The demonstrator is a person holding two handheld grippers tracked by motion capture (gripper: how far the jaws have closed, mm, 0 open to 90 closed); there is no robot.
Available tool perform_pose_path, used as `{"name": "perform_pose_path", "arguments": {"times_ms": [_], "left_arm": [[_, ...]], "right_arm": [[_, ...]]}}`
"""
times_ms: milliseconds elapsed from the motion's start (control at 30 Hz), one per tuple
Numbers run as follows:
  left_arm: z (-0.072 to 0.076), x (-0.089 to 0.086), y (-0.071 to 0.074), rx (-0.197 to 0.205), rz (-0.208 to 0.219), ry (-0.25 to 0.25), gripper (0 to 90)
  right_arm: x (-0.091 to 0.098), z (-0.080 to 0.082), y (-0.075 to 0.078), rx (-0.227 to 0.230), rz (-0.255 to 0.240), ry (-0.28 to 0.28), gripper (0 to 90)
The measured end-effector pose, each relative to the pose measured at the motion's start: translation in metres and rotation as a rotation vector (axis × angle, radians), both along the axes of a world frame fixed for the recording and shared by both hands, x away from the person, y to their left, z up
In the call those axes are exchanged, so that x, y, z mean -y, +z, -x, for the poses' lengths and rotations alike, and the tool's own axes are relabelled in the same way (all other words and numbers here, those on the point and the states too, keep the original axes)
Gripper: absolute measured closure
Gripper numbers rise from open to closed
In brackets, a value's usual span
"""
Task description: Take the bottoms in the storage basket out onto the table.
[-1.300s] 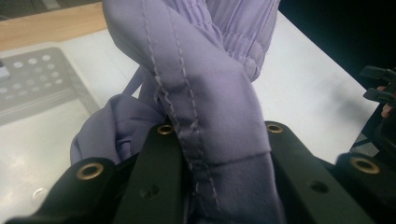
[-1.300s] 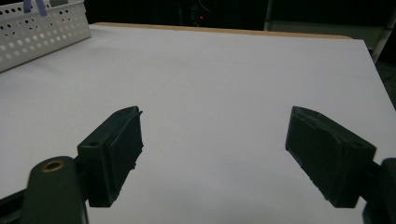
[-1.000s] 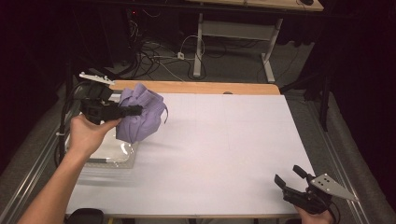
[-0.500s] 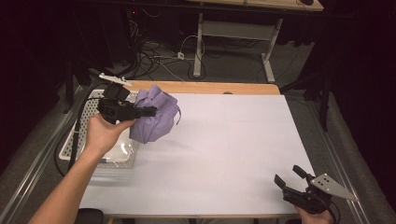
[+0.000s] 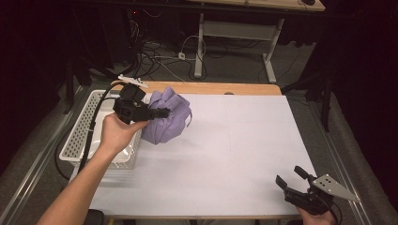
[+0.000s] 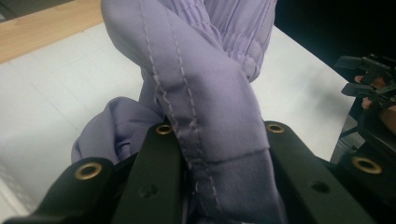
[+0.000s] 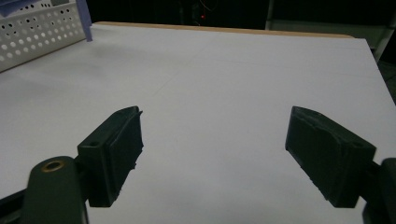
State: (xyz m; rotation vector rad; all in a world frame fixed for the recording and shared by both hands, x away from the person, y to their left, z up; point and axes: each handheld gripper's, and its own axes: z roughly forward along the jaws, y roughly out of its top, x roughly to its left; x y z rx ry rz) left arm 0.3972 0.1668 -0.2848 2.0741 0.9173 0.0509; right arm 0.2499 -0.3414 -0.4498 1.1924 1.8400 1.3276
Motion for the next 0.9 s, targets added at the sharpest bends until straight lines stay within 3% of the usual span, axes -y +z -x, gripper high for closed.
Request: {"name": "perform_pose_path", "arguments": {"times_ms": [233, 400, 633, 900], "left_arm": [[-0.004, 0.018, -0.005, 0.015, -0.025, -0.018, 76.1], [-0.009, 0.028, -0.01, 0.009, -0.019, -0.032, 76.1], [-0.015, 0.035, -0.017, 0.033, -0.028, -0.013, 76.1], [-0.026, 0.045, -0.03, 0.012, -0.045, -0.01, 75.9]], "right_arm": [[0.0, 0.0, 0.0, 0.001, 0.001, 0.001, 19.5], [0.0, 0.0, 0.0, 0.001, 0.002, 0.0, 19.5], [0.0, 0.0, 0.0, 0.001, 0.003, 0.002, 19.5], [0.0, 0.0, 0.0, -0.001, 0.001, 0.001, 19.6]]}}
